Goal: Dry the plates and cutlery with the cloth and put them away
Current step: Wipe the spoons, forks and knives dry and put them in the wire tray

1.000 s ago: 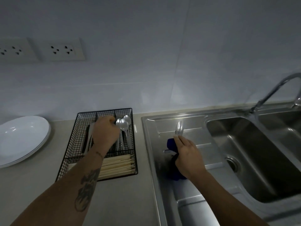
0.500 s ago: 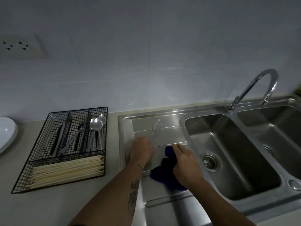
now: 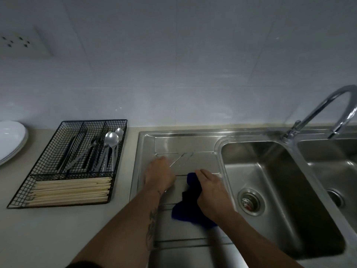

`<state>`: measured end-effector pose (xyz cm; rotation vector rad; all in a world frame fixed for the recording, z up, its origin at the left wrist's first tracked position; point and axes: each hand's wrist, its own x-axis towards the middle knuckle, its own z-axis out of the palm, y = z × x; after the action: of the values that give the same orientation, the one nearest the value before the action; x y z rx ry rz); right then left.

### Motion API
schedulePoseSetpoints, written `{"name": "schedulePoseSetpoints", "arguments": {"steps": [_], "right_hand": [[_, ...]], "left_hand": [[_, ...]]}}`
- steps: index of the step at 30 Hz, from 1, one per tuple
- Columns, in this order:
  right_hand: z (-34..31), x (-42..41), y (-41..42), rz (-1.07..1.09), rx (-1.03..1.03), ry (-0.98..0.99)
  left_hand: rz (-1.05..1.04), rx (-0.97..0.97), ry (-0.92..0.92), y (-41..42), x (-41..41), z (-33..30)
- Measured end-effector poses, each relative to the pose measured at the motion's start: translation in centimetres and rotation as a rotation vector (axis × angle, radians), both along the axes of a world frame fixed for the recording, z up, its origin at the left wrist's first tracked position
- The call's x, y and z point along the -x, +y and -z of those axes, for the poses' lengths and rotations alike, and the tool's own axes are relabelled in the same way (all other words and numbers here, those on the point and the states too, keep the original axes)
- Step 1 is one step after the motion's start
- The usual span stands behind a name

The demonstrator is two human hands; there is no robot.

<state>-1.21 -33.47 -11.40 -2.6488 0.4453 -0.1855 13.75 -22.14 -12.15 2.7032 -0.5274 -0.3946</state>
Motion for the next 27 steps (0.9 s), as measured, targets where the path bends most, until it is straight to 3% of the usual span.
{"name": "schedulePoseSetpoints", "arguments": {"steps": [14,21,27], "right_hand": [[-0.5,0.9,1.7,0.114,-0.017,0.000],[-1.0,1.6,3.8,0.191,0.037,0.021],[-2.8,2.1,7.3,0.296,-0.012,-0.044]], "left_hand": [[0.106,-0.081,-0.056,0.1,-1.2,0.5],[0.094,-0.023,-0.023,2.7,-1.5,-0.3],[0.109,0.167,-0.024,7.2,-0.7,-1.7]]}}
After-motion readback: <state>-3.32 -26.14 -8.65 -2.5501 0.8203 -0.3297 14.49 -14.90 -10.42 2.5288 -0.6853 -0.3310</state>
